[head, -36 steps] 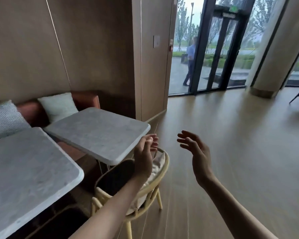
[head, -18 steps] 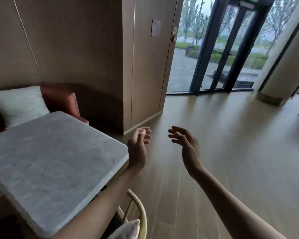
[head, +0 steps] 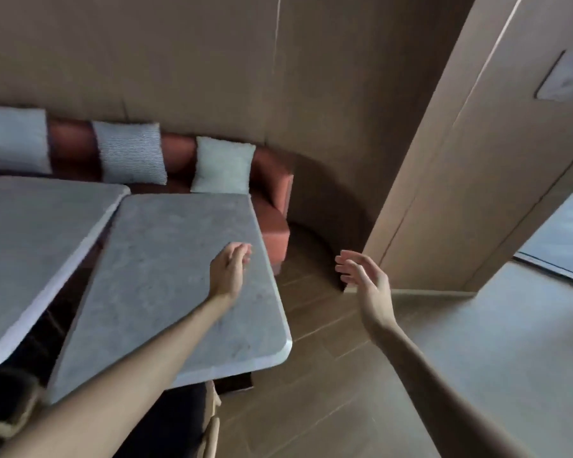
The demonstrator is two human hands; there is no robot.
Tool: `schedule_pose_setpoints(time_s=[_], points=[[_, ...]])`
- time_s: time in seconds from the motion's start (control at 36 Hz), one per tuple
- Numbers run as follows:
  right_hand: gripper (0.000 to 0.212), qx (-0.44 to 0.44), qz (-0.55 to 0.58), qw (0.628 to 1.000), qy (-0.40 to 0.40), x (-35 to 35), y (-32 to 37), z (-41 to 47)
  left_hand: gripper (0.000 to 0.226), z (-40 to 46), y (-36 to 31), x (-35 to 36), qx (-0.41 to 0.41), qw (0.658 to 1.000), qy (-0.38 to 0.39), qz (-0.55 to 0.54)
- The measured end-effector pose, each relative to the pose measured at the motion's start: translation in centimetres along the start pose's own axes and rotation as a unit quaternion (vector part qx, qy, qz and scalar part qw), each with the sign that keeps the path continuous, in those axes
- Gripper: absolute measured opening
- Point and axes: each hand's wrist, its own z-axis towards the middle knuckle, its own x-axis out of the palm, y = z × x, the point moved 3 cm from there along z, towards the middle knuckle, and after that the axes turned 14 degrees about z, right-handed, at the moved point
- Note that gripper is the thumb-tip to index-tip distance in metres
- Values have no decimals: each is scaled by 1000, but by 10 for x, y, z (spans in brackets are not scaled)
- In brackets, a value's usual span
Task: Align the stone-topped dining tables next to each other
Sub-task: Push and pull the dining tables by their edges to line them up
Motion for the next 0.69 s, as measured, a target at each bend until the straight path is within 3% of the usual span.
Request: schedule_pose_setpoints(time_s=[0.19,0.44,0.58,0.69], points=[[32,11,4,985,170,7,-49,103,26,51,45,19,-72,987,-142,24],[21,60,-30,956,287,-4,-124,253,18,165,68,121,-123,965,-230,14],[24,71,-56,936,341,1,-142,334,29,180,56,152,-130,957,-255,44],[10,90,-56,907,407,27,-159,367,37,165,66,150,-173,934,-298,92]])
